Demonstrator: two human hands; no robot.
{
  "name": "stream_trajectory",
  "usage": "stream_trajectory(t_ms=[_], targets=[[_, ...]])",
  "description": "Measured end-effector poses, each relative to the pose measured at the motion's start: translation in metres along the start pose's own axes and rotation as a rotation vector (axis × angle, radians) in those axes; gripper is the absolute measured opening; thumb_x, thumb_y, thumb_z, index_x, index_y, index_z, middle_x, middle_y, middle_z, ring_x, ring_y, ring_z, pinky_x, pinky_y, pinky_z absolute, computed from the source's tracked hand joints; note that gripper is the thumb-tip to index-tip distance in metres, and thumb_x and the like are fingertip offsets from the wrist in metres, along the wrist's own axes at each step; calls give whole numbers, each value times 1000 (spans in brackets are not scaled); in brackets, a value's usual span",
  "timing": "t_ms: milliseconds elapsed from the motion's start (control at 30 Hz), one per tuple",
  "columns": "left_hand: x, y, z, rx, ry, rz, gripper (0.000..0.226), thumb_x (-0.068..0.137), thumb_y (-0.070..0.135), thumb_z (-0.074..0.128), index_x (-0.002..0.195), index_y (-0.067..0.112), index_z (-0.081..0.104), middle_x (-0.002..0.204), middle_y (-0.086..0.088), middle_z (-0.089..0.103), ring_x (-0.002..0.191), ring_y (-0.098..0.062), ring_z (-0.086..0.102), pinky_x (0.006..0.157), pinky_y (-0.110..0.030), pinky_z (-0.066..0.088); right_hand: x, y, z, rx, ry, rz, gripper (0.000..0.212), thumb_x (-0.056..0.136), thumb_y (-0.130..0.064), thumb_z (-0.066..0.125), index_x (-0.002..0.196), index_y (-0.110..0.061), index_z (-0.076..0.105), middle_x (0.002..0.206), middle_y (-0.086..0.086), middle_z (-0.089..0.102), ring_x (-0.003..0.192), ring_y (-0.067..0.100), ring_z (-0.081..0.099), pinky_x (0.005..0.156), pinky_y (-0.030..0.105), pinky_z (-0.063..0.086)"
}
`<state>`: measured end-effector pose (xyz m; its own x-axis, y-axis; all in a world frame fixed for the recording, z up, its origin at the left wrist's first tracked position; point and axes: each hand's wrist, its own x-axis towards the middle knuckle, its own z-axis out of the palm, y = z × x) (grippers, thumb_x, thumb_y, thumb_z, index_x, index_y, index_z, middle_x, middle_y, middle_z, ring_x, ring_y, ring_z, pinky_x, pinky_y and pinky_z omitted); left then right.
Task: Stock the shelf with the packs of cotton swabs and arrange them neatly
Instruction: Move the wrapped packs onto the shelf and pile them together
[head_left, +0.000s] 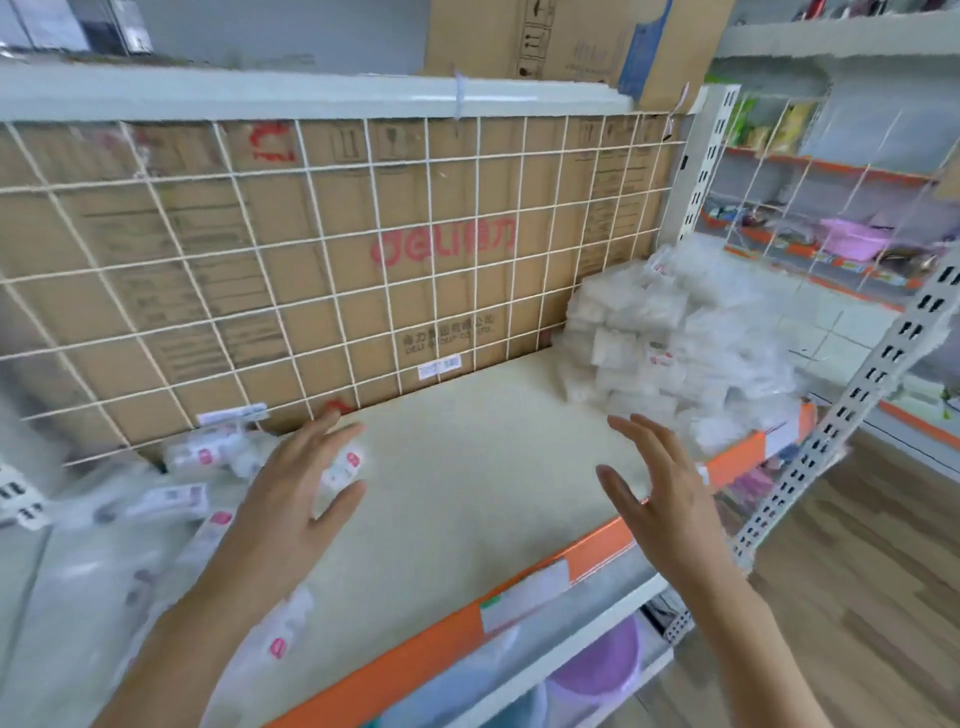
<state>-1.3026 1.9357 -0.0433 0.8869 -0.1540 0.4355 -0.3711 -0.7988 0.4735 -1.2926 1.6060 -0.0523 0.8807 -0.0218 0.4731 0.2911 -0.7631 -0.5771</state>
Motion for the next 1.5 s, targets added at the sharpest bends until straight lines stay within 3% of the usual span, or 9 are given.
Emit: stream_trajectory(t_ms=[300,567,767,867,1000,1167,1300,1433,1500], targets=[[-118,-11,-84,162,188,-258,59,82,54,37,131,24,50,139,7,42,129,-9,35,107,-27,25,-21,-79,57,112,-223,-207,42,87,-28,60,127,-18,56,133,9,52,118,31,53,93,43,43],[-206,5,-125,378,335,-617,60,83,49,40,128,13,57,136,-11,51,120,-35,51,97,-42,36,-11,-143,107,273,-461,-482,51,82,-47,46,126,-22,56,131,5,53,118,23,51,95,38,42],[-269,51,-131,466,561,-875,51,84,40,51,128,17,56,139,-6,47,121,-31,50,87,-44,45,-16,-182,137,411,-637,-700,42,88,-21,62,129,-27,52,143,-3,39,134,13,33,98,34,38],[-299,76,-121,513,635,-963,48,91,44,54,129,14,55,139,-7,47,122,-31,48,95,-39,39,-27,-198,149,461,-740,-789,41,88,-20,62,128,-26,52,140,-7,39,135,11,29,99,29,33],[-336,101,-108,482,696,-1063,51,90,48,51,130,16,54,140,-5,45,125,-28,46,93,-53,47,-48,-223,161,520,-846,-876,42,88,-21,62,128,-27,52,142,-4,39,134,9,30,103,33,33],[-376,116,-119,583,694,-1115,59,86,51,38,129,15,56,137,0,49,132,-20,39,105,-46,37,-78,-257,172,554,-943,-958,41,89,-25,60,128,-30,51,143,-5,37,133,13,32,103,37,36],[-402,119,-141,654,760,-1106,55,84,46,41,127,15,56,133,0,50,121,-10,43,98,-32,34,-104,-298,180,562,-985,-990,41,90,-20,60,129,-29,50,143,-6,37,131,12,35,91,7,33],[-440,107,-175,666,782,-1055,44,85,41,47,125,25,53,127,24,39,126,-9,37,98,-31,32,-135,-344,190,564,-935,-1006,41,89,-22,60,129,-26,52,141,-2,40,132,15,36,101,34,36],[-467,96,-192,701,750,-1024,44,84,41,45,125,25,51,126,32,34,127,-13,37,101,-27,31,-153,-368,197,556,-917,-979,41,88,-24,61,129,-26,53,143,0,38,133,16,35,101,37,34]])
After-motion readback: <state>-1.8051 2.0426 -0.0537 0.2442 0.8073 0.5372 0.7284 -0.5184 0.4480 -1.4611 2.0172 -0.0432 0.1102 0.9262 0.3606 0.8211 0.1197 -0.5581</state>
